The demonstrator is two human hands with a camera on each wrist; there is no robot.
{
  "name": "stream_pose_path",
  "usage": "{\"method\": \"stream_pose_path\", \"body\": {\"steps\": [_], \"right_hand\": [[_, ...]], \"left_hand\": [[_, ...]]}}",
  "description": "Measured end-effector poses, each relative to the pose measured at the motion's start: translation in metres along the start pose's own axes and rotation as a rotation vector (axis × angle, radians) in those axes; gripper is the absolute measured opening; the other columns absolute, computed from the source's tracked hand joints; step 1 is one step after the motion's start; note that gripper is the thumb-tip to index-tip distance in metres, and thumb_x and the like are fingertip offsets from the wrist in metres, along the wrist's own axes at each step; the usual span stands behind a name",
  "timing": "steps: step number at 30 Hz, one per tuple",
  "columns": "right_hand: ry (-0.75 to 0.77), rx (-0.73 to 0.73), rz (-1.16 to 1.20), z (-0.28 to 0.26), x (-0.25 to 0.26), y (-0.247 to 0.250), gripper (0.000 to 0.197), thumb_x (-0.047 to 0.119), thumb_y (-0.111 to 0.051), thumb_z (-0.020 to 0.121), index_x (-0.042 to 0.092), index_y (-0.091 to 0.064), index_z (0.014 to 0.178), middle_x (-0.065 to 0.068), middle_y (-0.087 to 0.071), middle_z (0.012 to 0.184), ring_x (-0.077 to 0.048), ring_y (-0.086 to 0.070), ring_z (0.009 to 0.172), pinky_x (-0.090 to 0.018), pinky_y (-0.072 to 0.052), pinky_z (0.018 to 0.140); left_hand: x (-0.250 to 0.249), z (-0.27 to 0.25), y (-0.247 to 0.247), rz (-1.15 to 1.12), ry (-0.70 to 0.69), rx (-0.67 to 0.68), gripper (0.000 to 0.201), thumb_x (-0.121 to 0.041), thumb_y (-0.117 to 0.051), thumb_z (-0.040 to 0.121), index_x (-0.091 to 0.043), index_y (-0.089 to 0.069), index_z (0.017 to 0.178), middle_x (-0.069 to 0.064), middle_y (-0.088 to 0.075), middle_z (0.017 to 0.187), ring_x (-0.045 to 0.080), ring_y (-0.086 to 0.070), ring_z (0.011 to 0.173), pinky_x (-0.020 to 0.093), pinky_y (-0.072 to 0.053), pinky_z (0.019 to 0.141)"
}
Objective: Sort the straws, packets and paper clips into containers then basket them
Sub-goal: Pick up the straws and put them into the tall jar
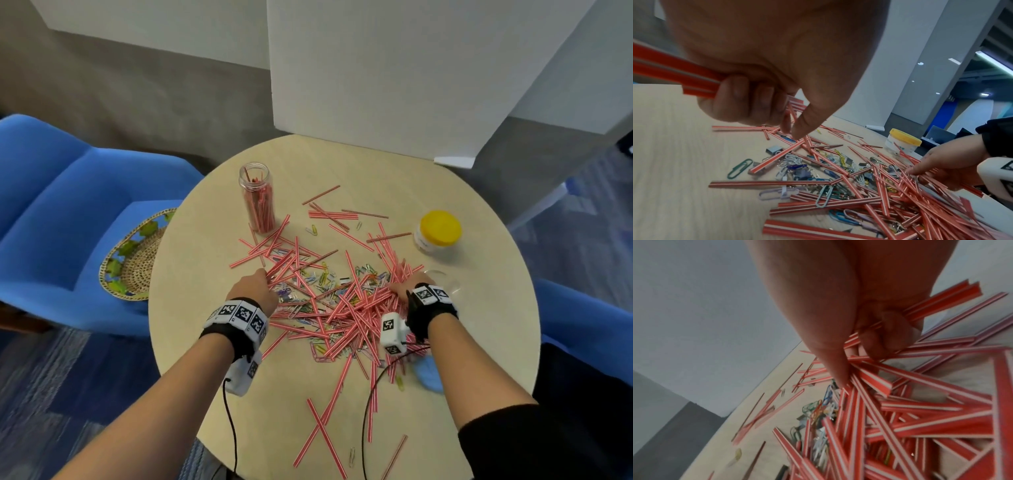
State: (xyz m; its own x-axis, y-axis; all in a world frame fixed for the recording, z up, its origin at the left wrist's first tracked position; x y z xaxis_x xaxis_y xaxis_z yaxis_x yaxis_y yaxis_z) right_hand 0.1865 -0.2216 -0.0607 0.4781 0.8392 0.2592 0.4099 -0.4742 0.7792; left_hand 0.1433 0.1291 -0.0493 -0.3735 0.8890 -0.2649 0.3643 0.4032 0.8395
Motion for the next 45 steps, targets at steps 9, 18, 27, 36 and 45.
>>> {"method": "stream_pose_path", "body": {"steps": [9, 18, 27, 36, 45], "right_hand": [[0.151, -0.091, 0.441, -0.002, 0.017, 0.016, 0.026, 0.027, -0.056, 0.099, 0.015, -0.068, 0.080, 0.002, -0.061, 0.060, -0.007, -0.046, 0.036, -0.019, -0.038, 0.039], [0.322, -0.059, 0.757, -0.019, 0.058, 0.033, 0.031, 0.027, -0.035, 0.106, 0.015, -0.061, 0.093, 0.004, -0.046, 0.044, -0.026, -0.064, 0.069, -0.035, -0.046, 0.075], [0.468, 0.172, 1.092, -0.054, 0.138, 0.063, 0.023, 0.034, -0.041, 0.105, 0.018, -0.052, 0.092, 0.008, -0.033, 0.061, -0.006, -0.025, 0.046, -0.016, -0.024, 0.037], [0.664, 0.296, 1.155, -0.092, 0.253, 0.097, 0.054, 0.042, -0.050, 0.100, 0.025, -0.026, 0.055, 0.004, -0.016, 0.053, -0.012, -0.014, 0.044, -0.021, -0.021, 0.038], [0.681, 0.265, 1.176, -0.080, 0.303, 0.101, 0.056, 0.044, -0.048, 0.100, 0.024, -0.025, 0.054, 0.003, -0.015, 0.052, -0.013, -0.013, 0.044, -0.023, -0.018, 0.039]], "left_hand": [[-0.051, -0.017, 0.007, 0.054, -0.139, -0.170, 0.046, -0.023, -0.053, 0.091, -0.019, -0.033, 0.133, 0.012, -0.057, 0.116, 0.032, -0.063, 0.094, 0.040, -0.054, 0.074], [-0.054, -0.005, 0.022, -0.166, -0.192, -0.114, 0.053, -0.049, -0.046, 0.096, -0.013, -0.044, 0.135, 0.010, -0.065, 0.116, 0.032, -0.063, 0.102, 0.040, -0.052, 0.084], [-0.060, -0.009, 0.154, -0.545, -0.396, -0.205, 0.046, -0.047, -0.047, 0.098, -0.007, -0.062, 0.081, -0.003, -0.049, 0.059, 0.007, -0.044, 0.047, 0.023, -0.033, 0.049], [-0.039, 0.069, 0.267, -1.596, -0.388, -0.315, 0.041, -0.042, -0.040, 0.103, -0.023, -0.030, 0.068, -0.012, -0.028, 0.050, 0.007, -0.025, 0.043, 0.021, -0.026, 0.044], [-0.048, 0.122, 0.237, -1.305, -0.446, -0.314, 0.032, -0.030, -0.031, 0.107, -0.019, -0.038, 0.077, -0.002, -0.045, 0.063, 0.011, -0.044, 0.056, 0.027, -0.040, 0.063]]}}
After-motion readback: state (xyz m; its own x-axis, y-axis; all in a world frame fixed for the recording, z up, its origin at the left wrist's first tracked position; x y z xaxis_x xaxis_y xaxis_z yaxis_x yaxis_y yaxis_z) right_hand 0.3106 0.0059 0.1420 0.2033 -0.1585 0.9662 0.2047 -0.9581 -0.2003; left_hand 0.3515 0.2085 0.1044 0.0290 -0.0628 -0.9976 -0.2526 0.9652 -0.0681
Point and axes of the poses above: each hand's wrist, its own z-axis towards the middle knuckle, its own y-axis out of the back of the hand, x = y × z, the point moved 9 cm from there along z, towards the middle knuckle
